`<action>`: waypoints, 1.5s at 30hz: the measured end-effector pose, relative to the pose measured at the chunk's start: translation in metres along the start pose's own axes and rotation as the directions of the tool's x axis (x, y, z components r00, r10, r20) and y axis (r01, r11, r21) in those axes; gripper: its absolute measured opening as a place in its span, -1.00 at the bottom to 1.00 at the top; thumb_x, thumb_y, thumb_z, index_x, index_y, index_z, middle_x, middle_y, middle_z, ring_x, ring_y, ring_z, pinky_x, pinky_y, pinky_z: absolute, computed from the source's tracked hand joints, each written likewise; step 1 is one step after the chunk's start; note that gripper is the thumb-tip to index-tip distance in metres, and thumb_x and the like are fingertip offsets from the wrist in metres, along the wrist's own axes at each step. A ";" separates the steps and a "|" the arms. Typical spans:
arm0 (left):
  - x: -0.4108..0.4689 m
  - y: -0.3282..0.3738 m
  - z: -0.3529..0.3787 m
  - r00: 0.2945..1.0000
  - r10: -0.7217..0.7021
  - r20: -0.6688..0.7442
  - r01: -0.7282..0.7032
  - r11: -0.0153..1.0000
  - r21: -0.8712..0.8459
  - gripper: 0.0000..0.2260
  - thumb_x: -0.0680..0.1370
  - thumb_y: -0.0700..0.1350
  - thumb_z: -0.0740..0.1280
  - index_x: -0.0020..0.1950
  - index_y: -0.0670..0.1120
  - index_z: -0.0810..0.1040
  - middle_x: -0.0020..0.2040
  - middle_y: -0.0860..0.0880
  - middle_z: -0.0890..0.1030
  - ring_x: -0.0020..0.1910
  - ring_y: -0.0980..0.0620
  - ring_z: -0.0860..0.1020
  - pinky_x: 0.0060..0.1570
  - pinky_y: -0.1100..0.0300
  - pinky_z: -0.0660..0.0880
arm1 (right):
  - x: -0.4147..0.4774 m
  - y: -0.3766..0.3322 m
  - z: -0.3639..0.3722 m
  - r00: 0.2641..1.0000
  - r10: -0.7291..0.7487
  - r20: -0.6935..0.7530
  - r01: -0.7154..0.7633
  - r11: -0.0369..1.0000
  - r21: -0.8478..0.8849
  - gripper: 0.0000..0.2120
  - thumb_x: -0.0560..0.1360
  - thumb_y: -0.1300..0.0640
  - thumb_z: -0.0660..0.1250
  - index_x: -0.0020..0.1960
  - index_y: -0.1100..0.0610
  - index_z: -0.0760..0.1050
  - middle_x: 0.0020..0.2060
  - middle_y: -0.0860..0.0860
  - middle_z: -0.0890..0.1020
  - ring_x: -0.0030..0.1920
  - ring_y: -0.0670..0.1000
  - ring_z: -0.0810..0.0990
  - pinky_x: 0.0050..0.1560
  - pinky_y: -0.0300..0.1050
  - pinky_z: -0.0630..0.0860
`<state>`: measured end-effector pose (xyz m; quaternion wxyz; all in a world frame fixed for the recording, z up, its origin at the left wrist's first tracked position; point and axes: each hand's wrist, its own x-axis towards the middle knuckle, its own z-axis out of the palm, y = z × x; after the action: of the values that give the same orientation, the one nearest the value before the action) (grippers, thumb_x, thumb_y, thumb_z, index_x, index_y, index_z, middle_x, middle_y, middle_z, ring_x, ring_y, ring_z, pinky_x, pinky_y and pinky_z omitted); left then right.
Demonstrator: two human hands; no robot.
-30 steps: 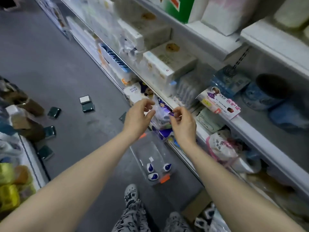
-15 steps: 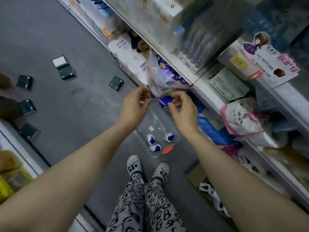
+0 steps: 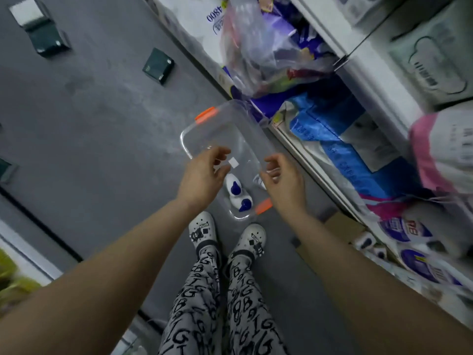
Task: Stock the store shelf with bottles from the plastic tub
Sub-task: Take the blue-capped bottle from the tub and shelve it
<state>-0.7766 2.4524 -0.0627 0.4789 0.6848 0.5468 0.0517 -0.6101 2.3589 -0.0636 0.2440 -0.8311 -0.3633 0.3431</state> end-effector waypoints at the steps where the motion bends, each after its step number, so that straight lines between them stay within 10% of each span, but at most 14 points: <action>1: 0.003 -0.011 0.008 1.000 -0.008 0.016 0.007 1.000 0.011 -0.73 0.58 -0.12 0.36 0.29 0.01 0.53 0.12 0.07 0.60 0.09 0.10 0.56 0.15 0.11 0.54 | 0.003 0.009 0.009 1.000 0.019 0.013 -0.019 1.000 -0.003 -0.76 0.50 0.24 0.43 0.13 0.06 0.52 -0.05 -0.04 0.58 -0.08 -0.06 0.58 0.02 0.03 0.60; 24: 0.106 -0.181 0.158 0.935 -0.127 0.332 0.083 0.986 0.145 -0.54 0.60 -0.35 0.12 0.47 -0.04 0.38 0.38 -0.10 0.50 0.33 -0.05 0.49 0.32 0.17 0.40 | 0.060 0.164 0.195 0.865 0.351 0.359 -0.264 0.926 -0.269 -0.36 0.38 -0.01 0.55 0.35 0.06 0.34 0.20 0.04 0.57 0.16 0.12 0.57 0.08 0.02 0.53; 45: 0.175 -0.212 0.190 0.909 -0.181 0.375 0.179 0.983 0.042 -0.48 0.56 -0.35 0.19 0.46 0.04 0.31 0.35 -0.11 0.51 0.30 -0.13 0.49 0.23 -0.02 0.51 | 0.151 0.186 0.215 0.927 0.221 0.302 -0.279 0.946 0.164 -0.64 0.61 -0.13 0.27 0.35 -0.05 0.36 0.13 -0.05 0.57 0.13 -0.01 0.57 0.03 -0.15 0.49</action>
<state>-0.7421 2.4662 -0.3952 0.5756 0.6302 0.5054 -0.1271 -0.6142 2.3941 -0.3841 0.2281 -0.7846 -0.2475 0.5207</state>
